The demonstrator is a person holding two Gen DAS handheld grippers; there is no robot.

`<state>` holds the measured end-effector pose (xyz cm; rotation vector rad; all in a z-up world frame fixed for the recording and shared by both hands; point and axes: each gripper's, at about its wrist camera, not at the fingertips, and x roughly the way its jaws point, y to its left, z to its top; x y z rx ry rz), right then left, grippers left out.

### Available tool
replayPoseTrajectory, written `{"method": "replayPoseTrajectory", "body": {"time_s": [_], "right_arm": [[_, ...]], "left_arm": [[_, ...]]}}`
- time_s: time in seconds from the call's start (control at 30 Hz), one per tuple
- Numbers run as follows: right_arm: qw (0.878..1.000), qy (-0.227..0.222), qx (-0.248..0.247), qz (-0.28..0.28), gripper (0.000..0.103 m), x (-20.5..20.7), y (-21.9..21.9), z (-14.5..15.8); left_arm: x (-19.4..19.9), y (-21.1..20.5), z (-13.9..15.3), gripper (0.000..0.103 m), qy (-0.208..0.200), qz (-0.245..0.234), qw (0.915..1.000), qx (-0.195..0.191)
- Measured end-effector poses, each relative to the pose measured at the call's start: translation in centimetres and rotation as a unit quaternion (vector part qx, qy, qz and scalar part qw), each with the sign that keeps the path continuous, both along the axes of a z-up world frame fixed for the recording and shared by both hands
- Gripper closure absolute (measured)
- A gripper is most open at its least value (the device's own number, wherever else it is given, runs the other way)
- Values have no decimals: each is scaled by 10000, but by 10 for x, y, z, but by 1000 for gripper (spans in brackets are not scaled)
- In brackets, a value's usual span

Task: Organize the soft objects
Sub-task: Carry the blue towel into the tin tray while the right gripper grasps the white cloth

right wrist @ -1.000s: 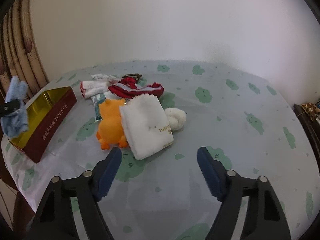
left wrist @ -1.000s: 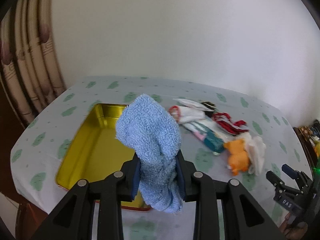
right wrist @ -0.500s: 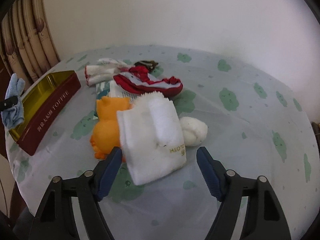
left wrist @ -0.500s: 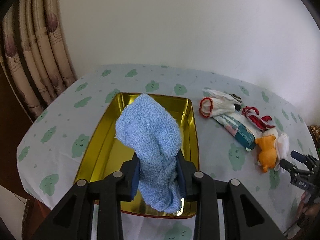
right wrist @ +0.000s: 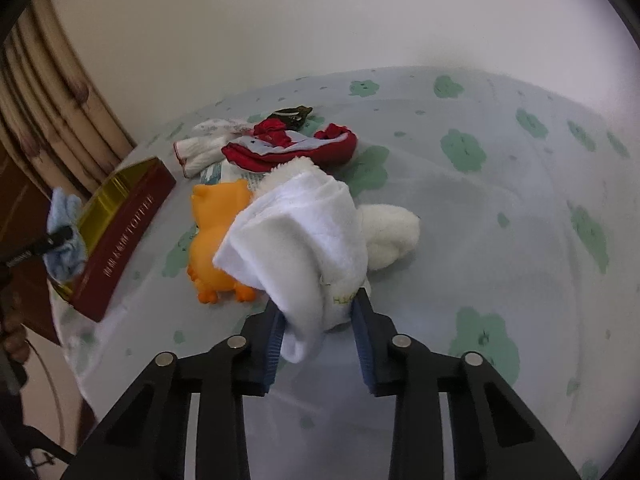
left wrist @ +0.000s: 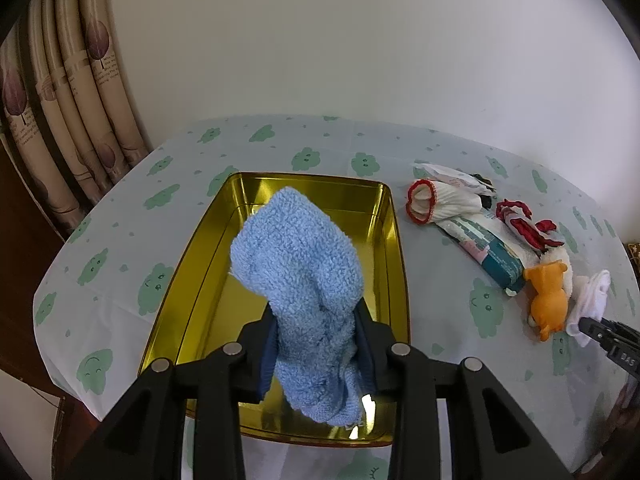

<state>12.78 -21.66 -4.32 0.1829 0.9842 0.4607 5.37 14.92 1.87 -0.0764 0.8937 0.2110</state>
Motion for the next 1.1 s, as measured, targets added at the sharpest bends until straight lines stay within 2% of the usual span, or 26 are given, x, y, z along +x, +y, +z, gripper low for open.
{"method": "replayPoseTrajectory", "body": {"time_s": [0.23,0.4,0.6,0.83,0.9,0.97,1.07,1.1], "right_arm": [[9988,-200,427,-151,74,-29,-16,27],[9975,-289,609,-192,74,-43,-21,36],[9969,-298,714,-153,74,-47,-20,41],[9967,-252,763,-124,73,-45,-18,41],[9966,-219,784,-96,73,-44,-16,40],[9968,-229,768,-75,73,-43,-14,41],[9968,-248,758,-24,73,-42,-9,44],[9968,-263,752,8,73,-41,-6,47]], "left_arm": [[9,13,7,67,-55,57,9999,84],[35,32,9,67,-82,128,9994,317],[80,50,-8,67,162,-2,9998,146],[111,61,-36,67,484,-19,9983,331],[116,62,-43,56,605,-111,9973,408],[119,62,-47,52,698,-82,9954,651],[117,59,-45,41,567,-4,9915,1169],[115,58,-44,41,493,17,9897,1342]]}}
